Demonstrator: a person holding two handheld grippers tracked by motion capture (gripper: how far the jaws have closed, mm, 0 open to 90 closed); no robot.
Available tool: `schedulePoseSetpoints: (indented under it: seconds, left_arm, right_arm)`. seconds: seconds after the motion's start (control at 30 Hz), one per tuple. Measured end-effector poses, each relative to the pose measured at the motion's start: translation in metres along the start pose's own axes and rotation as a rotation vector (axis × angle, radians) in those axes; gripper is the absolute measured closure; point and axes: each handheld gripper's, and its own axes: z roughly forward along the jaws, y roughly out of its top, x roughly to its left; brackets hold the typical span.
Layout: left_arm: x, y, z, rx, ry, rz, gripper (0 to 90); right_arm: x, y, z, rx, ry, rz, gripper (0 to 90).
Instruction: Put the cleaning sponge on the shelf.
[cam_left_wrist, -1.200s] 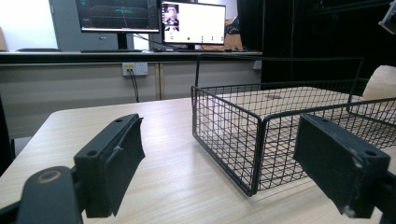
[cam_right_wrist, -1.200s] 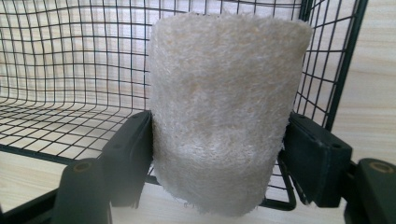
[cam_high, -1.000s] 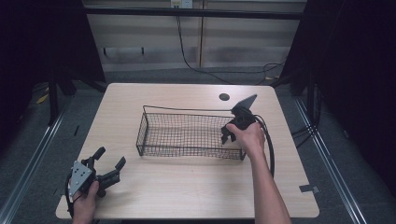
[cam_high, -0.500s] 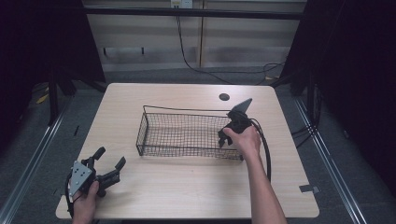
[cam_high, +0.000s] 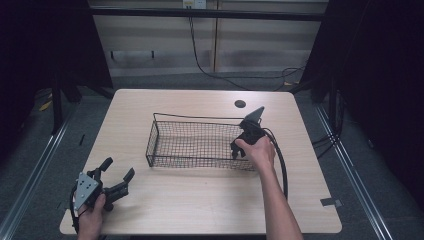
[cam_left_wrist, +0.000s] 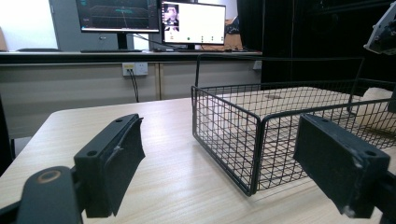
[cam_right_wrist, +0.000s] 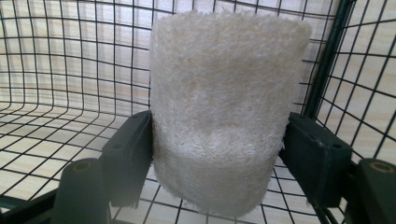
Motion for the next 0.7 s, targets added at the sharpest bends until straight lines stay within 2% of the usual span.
schedulePoseSetpoints:
  seconds: [0.7]
  left_arm:
    - [-0.0001,0.0000,0.0000,-0.001,0.000,0.000,15.5]
  right_arm:
    - [-0.0001,0.0005,0.0019,-0.003,-0.029,-0.017,28.4]
